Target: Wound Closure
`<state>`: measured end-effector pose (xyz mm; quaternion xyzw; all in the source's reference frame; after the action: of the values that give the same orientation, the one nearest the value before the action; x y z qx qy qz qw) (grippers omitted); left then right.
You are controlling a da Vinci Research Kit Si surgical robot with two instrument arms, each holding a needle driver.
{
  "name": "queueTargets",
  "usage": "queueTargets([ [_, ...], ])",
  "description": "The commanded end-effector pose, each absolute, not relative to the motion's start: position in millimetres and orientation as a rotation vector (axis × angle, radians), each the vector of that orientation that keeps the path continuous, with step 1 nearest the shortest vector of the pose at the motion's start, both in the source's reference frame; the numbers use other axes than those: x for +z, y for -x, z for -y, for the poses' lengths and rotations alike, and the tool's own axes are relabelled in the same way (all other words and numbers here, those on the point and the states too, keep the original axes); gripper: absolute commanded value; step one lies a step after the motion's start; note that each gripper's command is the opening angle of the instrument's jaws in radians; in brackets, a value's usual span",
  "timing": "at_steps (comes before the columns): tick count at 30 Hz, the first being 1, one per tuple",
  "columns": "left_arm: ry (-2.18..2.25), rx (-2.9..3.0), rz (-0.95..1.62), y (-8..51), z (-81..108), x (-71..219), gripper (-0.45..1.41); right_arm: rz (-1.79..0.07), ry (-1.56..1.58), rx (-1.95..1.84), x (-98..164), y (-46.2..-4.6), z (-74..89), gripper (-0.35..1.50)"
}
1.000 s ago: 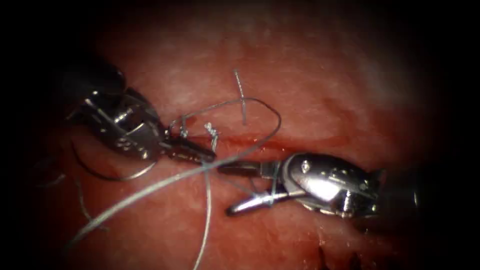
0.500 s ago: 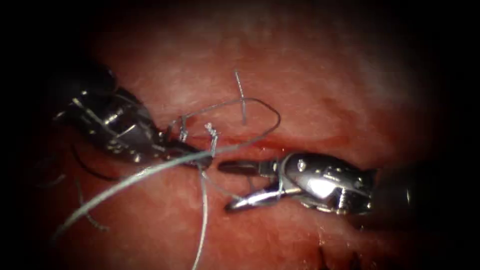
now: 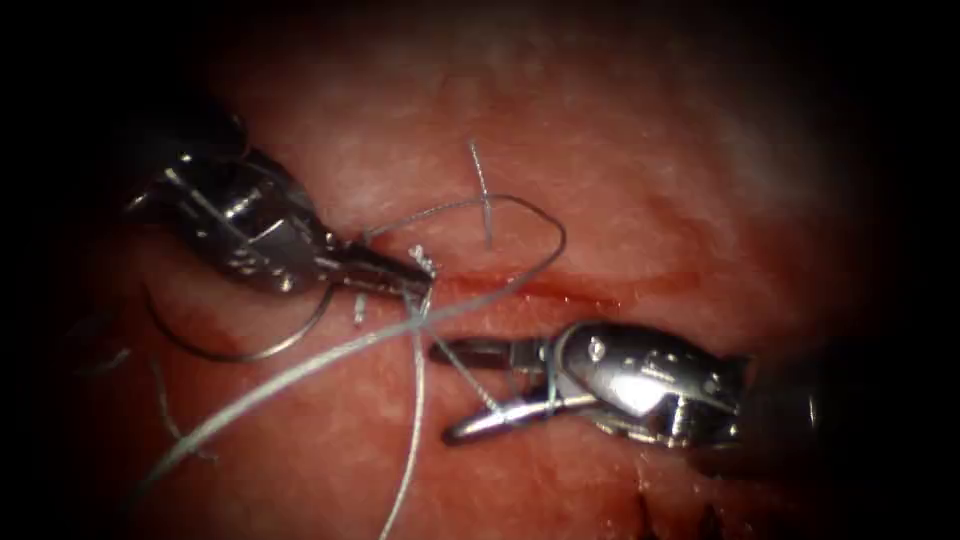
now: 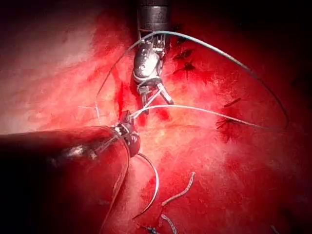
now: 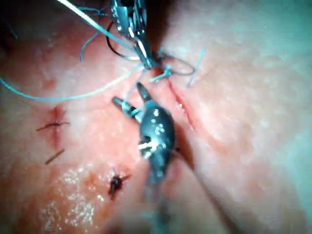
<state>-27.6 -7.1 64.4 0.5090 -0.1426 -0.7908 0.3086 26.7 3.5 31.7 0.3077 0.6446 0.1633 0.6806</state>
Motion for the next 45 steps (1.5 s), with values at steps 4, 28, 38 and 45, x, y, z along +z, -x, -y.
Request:
queueTargets([
  [4, -1.366, -2.089, 0.404, 28.2, 8.0, 64.8, -0.45, -1.449, -0.71, 0.365, 31.9, -27.6, -2.2, 0.54],
  [28, -1.359, -2.066, 0.421, 29.0, 9.6, 65.9, -0.45, -1.6, -0.733, 0.423, 30.3, -26.4, -4.3, 0.54],
  [38, -1.349, -2.057, 0.431, 29.3, 10.8, 66.5, -0.45, -1.649, -0.7, 0.495, 30.5, -26.2, -5.3, 0.52],
  [45, -1.357, -2.065, 0.424, 29.9, 11.8, 66.1, -0.45, -1.673, -0.65, 0.589, 30.8, -26.5, -5.8, 0.51],
])
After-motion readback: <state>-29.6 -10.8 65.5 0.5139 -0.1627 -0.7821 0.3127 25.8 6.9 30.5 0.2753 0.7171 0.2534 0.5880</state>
